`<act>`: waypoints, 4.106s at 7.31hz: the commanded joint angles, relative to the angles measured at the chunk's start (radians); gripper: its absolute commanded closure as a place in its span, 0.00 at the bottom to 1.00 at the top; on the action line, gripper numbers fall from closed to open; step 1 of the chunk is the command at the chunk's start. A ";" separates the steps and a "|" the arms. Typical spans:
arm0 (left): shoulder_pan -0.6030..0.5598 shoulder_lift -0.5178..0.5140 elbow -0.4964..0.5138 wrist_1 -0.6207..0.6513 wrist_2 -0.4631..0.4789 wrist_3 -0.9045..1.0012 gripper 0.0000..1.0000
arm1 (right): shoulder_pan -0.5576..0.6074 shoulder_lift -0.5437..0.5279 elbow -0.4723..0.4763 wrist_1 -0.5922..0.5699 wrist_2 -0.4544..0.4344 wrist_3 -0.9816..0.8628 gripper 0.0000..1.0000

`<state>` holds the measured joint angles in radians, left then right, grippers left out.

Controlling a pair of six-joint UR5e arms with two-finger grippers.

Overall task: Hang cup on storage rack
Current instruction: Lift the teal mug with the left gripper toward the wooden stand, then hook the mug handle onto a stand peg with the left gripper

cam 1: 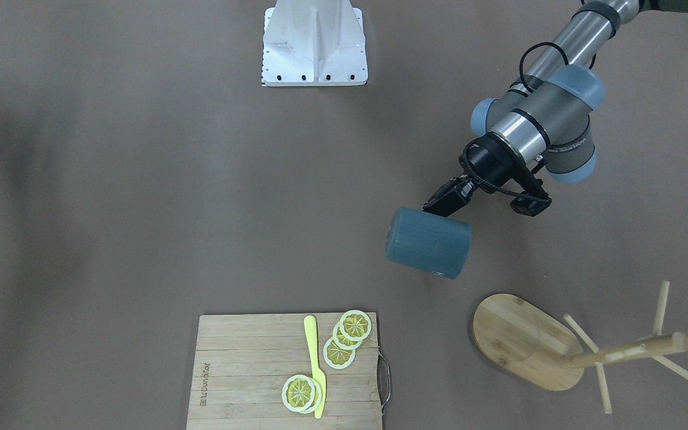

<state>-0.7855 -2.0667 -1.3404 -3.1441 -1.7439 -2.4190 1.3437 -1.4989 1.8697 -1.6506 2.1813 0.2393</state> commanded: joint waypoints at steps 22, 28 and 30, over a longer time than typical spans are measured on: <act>-0.150 -0.059 0.312 -0.101 0.202 -0.448 1.00 | 0.000 -0.003 0.008 0.000 -0.002 -0.002 0.00; -0.150 -0.024 0.345 -0.185 0.187 -0.483 1.00 | 0.000 -0.006 0.008 0.000 0.000 -0.002 0.00; -0.149 -0.024 0.352 -0.185 0.188 -0.482 1.00 | 0.000 -0.009 0.012 0.000 0.000 -0.002 0.00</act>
<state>-0.9356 -2.0914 -0.9928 -3.3282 -1.5565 -2.9019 1.3437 -1.5063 1.8787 -1.6506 2.1813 0.2378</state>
